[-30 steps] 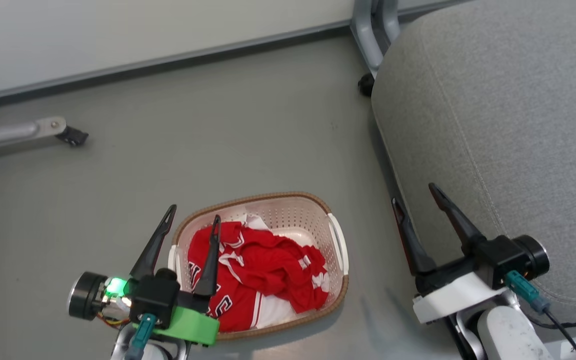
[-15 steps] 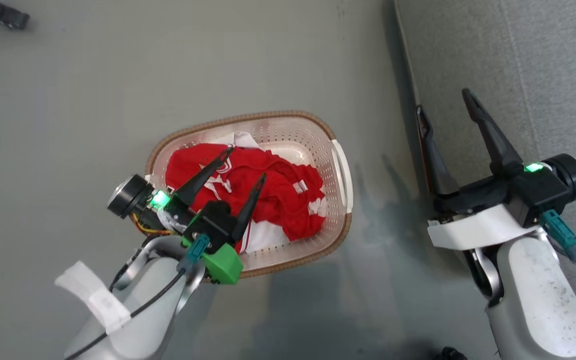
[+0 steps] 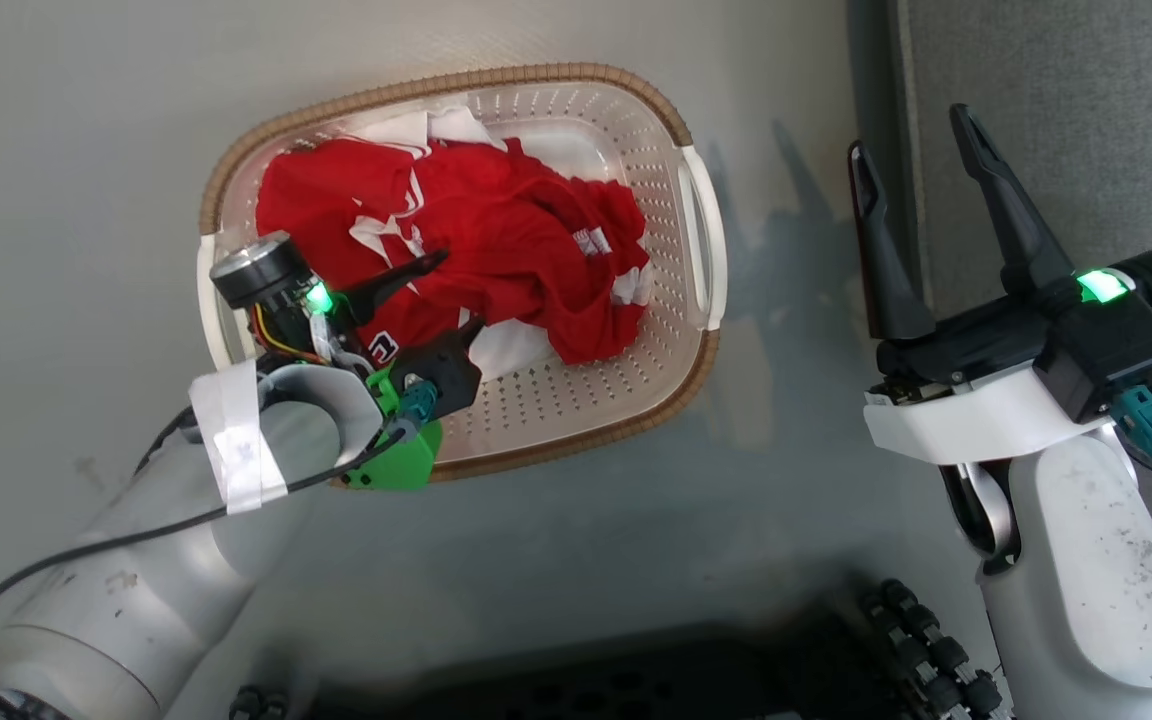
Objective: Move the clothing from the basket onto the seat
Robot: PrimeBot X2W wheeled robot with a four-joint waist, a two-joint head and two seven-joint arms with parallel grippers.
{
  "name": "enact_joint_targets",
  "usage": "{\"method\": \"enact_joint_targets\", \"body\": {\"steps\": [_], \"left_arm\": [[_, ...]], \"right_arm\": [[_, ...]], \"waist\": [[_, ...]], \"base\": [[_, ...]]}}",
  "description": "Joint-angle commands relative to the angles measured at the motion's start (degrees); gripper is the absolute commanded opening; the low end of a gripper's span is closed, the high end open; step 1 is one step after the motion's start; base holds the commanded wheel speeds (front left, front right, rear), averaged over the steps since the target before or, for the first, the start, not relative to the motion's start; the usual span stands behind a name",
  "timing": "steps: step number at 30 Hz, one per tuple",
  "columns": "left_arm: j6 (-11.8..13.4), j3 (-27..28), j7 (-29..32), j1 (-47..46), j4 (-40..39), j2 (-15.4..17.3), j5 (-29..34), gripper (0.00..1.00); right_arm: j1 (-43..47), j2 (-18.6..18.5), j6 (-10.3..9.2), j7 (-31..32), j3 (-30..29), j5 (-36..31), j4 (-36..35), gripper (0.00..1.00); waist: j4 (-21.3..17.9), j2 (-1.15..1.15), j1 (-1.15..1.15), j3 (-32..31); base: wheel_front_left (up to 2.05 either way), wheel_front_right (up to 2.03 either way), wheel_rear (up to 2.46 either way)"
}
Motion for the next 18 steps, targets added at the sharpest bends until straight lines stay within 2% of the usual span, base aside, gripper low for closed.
{"method": "enact_joint_targets", "body": {"steps": [1, 10, 18], "left_arm": [[-0.1, -1.0, 0.0, -2.7, 1.6, 0.4, 0.4, 1.0], [-0.1, -9.0, 0.0, -11.3, 9.9, -1.3, 2.6, 1.0], [0.5, -10.3, 0.0, -16.0, 16.5, -2.8, 2.2, 1.0]], "right_arm": [[-0.9, -0.1, -0.06, -0.1, 0.0, 0.4, -0.6, 1.0], [-1.7, -0.1, -0.06, -0.1, -2.2, 1.7, -1.9, 1.0], [-2.7, -0.1, -0.06, -0.1, -1.8, 0.7, -2.7, 1.0]], "waist": [[-1.8, 0.0, -0.01, 5.8], [-1.8, 0.0, -0.01, 10.9], [-1.7, 0.0, -0.01, 14.5]], "base": [[0.0, 0.0, 0.0], [0.0, 0.0, 0.0], [0.0, 0.0, 0.0]]}}
